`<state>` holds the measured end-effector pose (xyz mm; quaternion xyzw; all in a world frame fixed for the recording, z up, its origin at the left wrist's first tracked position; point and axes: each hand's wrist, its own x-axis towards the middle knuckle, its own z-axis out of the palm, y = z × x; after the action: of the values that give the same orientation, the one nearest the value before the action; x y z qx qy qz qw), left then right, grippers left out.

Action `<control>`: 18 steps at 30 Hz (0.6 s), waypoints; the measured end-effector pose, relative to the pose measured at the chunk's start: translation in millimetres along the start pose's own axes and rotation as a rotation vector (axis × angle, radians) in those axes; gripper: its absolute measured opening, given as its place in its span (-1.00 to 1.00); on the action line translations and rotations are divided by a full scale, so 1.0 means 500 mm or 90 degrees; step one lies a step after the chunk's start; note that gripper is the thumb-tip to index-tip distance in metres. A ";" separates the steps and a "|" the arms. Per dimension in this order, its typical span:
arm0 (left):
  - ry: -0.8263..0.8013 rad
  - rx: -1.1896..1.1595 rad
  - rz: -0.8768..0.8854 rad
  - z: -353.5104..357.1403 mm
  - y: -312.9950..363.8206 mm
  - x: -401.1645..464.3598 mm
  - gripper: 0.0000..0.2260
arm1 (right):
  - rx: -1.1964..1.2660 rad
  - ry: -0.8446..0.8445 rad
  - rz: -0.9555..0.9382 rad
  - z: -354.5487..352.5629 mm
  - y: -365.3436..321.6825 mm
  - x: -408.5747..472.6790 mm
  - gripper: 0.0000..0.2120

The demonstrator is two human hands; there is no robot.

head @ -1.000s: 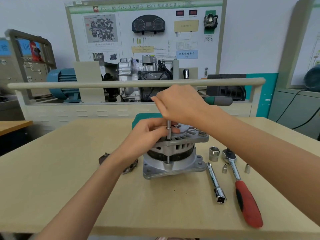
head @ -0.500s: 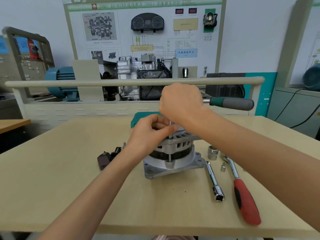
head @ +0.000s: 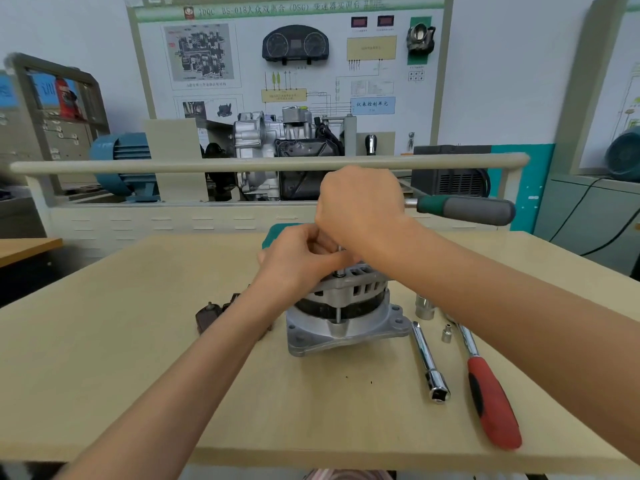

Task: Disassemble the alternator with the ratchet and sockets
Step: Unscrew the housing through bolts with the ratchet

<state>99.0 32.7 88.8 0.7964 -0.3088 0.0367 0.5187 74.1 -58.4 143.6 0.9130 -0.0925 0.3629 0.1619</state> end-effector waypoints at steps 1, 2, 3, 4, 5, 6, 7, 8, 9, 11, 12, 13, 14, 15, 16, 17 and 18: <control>-0.021 -0.001 -0.001 -0.004 -0.002 -0.001 -0.79 | -0.002 0.006 -0.009 -0.001 0.001 0.000 -0.68; -0.052 -0.011 0.003 -0.010 -0.004 -0.004 -0.78 | 0.005 0.028 -0.029 0.002 0.003 0.000 -0.69; -0.087 -0.026 0.015 -0.016 -0.004 -0.008 -0.80 | 0.025 0.064 -0.063 0.008 0.008 -0.002 -0.69; -0.117 -0.040 0.030 -0.023 -0.004 -0.011 -0.84 | 0.060 0.104 -0.105 0.015 0.014 -0.006 -0.67; -0.142 -0.053 0.043 -0.028 -0.004 -0.012 -0.87 | 0.115 0.139 -0.148 0.019 0.021 -0.011 -0.65; -0.163 -0.066 0.052 -0.031 -0.004 -0.013 -0.88 | 0.186 0.170 -0.180 0.021 0.029 -0.016 -0.63; -0.175 -0.078 0.054 -0.033 -0.004 -0.012 -0.88 | 0.247 0.187 -0.197 0.021 0.035 -0.019 -0.63; -0.175 -0.090 0.051 -0.033 -0.004 -0.010 -0.89 | 0.272 0.177 -0.204 0.019 0.036 -0.019 -0.64; -0.161 -0.100 0.047 -0.032 -0.005 -0.008 -0.91 | 0.260 0.145 -0.205 0.014 0.032 -0.018 -0.65; -0.103 -0.108 0.038 -0.024 -0.005 -0.006 -0.94 | 0.158 0.076 -0.180 0.011 0.019 -0.010 -0.64; -0.069 -0.099 0.036 -0.017 -0.005 -0.005 -0.93 | 0.098 0.060 -0.132 0.013 0.013 -0.005 -0.63; -0.038 -0.077 0.039 -0.010 -0.004 -0.003 -0.91 | 0.042 0.045 -0.078 0.012 0.010 0.001 -0.64; -0.010 -0.049 0.042 -0.003 -0.003 -0.001 -0.88 | 0.002 0.026 -0.031 0.011 0.009 0.006 -0.66; 0.012 -0.027 0.045 0.002 -0.002 0.000 -0.86 | -0.018 0.008 -0.005 0.009 0.008 0.009 -0.68; 0.024 -0.013 0.044 0.005 -0.001 0.000 -0.83 | -0.020 0.004 -0.001 0.008 0.010 0.008 -0.68; 0.022 -0.004 0.041 0.003 -0.002 -0.001 -0.82 | -0.011 0.025 -0.022 0.010 0.013 0.006 -0.66; 0.006 0.006 0.039 -0.001 -0.003 -0.002 -0.81 | 0.006 0.067 -0.066 0.016 0.018 0.004 -0.64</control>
<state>99.4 34.1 87.3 0.7889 -0.3303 0.0575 0.5150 78.0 -69.8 141.8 0.8970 -0.0345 0.4020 0.1806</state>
